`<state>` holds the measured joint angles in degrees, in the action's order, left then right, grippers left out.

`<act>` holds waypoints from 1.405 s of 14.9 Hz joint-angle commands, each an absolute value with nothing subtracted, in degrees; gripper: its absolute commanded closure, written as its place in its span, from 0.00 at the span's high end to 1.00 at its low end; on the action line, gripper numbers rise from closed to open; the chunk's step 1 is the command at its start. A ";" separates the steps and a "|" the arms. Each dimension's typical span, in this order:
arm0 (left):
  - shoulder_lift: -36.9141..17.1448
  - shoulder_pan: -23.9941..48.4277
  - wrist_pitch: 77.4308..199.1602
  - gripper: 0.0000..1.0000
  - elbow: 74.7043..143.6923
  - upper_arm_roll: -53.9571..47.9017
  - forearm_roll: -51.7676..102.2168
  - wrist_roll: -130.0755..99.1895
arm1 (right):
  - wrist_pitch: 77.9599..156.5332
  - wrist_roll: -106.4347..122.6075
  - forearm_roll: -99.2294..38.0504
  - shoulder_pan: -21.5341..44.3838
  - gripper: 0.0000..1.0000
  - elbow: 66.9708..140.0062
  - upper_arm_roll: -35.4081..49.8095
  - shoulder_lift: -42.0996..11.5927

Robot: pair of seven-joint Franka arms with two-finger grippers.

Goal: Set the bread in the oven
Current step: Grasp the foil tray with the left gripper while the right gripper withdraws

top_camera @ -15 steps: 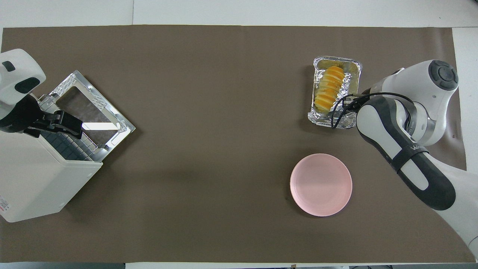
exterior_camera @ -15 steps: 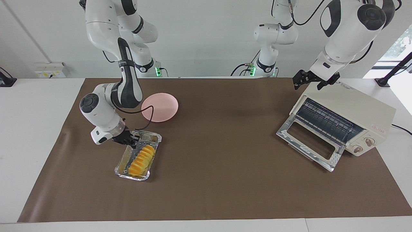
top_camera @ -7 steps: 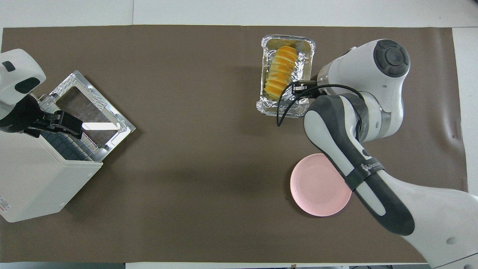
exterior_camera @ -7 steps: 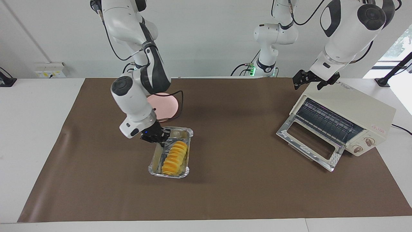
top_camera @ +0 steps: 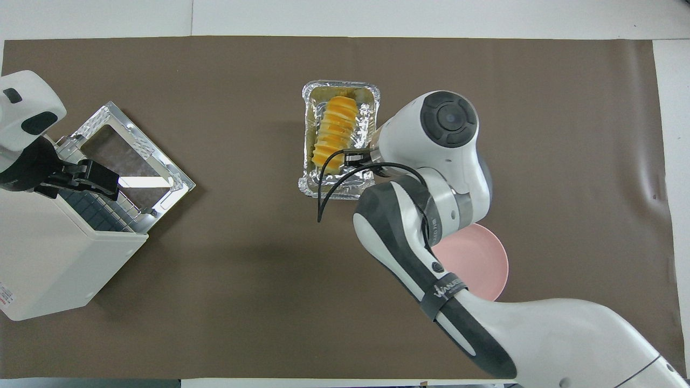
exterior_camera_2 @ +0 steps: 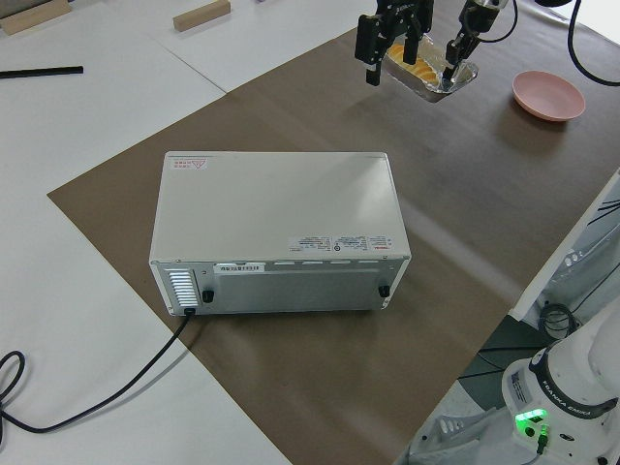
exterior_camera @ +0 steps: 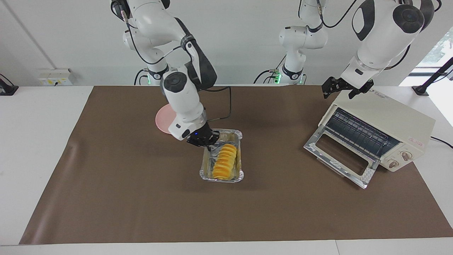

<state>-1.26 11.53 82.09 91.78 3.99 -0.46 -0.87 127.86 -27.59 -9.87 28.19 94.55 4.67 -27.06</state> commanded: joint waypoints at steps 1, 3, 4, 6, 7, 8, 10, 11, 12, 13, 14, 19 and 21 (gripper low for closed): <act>-0.09 10.99 82.79 1.00 92.72 3.60 -1.32 -0.62 | 129.98 -28.04 -9.32 28.39 0.00 93.59 4.48 -29.53; -0.09 10.99 82.79 1.00 92.72 3.60 -1.32 -0.62 | 132.61 -28.21 -9.23 29.61 0.00 95.61 4.40 -30.06; -0.09 10.99 82.79 1.00 92.72 3.60 -1.32 -0.62 | 134.54 -28.21 -9.23 29.88 0.00 96.93 4.39 -30.06; -0.09 10.99 82.79 1.00 92.72 3.60 -1.32 -0.62 | 136.05 -28.30 -9.23 29.97 0.00 98.35 4.48 -29.97; -0.09 10.99 82.79 1.00 92.72 3.60 -1.32 -0.62 | 135.97 -28.30 -9.23 29.97 0.00 98.52 4.40 -29.88; -0.09 10.99 82.79 1.00 92.72 3.60 -1.32 -0.62 | 135.62 -28.30 -9.23 30.06 0.09 98.70 4.39 -29.80; -0.09 10.99 82.79 1.00 92.72 3.60 -1.32 -0.62 | 133.96 -28.91 -8.97 30.41 0.50 98.61 4.22 -29.62; -0.09 10.99 82.79 1.00 92.72 3.60 -1.32 -0.62 | 132.21 -29.44 -8.01 30.85 0.71 98.18 3.96 -29.53; -0.09 10.99 82.79 1.00 92.72 3.60 -1.32 -0.62 | 130.53 -30.23 -5.74 30.94 0.92 97.56 3.96 -29.44; -0.09 10.99 82.79 1.00 92.72 3.60 -1.32 -0.62 | 128.86 -30.58 -2.93 30.76 1.00 96.69 3.87 -28.75; -0.17 11.07 83.23 1.00 92.64 3.34 -1.23 -0.35 | 126.32 -30.50 -2.03 29.98 1.00 95.81 3.78 -28.13; 0.08 11.60 86.75 1.00 92.20 3.34 -0.97 -0.35 | 115.32 -28.22 -2.28 23.83 1.00 92.29 3.87 -22.08; 0.44 12.39 86.83 1.00 92.63 3.17 -0.88 -0.70 | 113.91 -28.21 -2.29 21.37 1.00 93.07 3.87 -18.48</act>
<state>-1.01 11.72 85.93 91.61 3.15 -0.45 -0.87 115.37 -28.67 -2.99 23.72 91.60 3.14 -22.23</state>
